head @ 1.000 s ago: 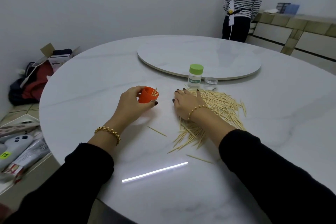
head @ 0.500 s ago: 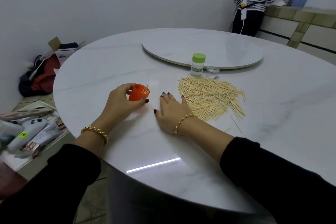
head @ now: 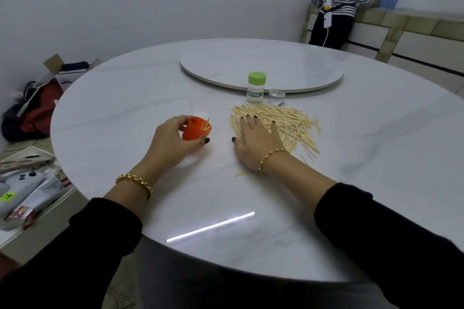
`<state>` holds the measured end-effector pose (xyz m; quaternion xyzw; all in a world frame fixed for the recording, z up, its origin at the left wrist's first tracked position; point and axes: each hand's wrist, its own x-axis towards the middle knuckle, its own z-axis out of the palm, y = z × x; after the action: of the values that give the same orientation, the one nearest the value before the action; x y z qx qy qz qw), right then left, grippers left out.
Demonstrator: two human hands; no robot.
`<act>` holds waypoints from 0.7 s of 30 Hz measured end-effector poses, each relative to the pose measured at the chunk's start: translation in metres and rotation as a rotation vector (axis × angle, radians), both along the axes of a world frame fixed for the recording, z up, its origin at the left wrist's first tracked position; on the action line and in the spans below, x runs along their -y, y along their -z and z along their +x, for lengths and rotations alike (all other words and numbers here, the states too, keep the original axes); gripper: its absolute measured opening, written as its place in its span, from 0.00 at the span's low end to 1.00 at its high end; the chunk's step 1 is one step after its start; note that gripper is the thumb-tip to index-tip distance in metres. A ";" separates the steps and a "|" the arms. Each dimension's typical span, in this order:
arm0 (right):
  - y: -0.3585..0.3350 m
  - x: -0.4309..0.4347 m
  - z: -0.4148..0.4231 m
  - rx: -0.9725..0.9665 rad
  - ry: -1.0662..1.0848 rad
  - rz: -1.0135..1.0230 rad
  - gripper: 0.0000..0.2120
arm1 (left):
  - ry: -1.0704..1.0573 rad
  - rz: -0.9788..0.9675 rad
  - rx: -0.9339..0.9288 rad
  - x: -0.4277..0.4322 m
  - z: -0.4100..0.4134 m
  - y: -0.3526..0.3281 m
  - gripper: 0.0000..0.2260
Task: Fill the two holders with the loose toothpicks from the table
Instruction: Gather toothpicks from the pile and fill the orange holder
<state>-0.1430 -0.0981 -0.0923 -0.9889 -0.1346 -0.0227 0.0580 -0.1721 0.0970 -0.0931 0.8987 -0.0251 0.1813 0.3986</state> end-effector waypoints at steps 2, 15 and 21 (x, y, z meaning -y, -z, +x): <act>-0.001 -0.001 -0.018 -0.014 -0.001 -0.008 0.31 | 0.016 0.014 0.004 0.008 0.002 -0.001 0.25; 0.020 0.032 -0.015 -0.013 0.157 0.032 0.37 | 0.081 0.072 0.034 0.034 0.016 -0.003 0.26; 0.015 0.044 0.018 0.019 0.195 -0.016 0.37 | 0.125 0.074 0.057 0.048 0.028 -0.005 0.25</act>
<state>-0.1248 -0.1426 -0.1075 -0.9975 -0.0384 -0.0366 0.0464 -0.1440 0.0489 -0.0885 0.9039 -0.0992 0.1805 0.3750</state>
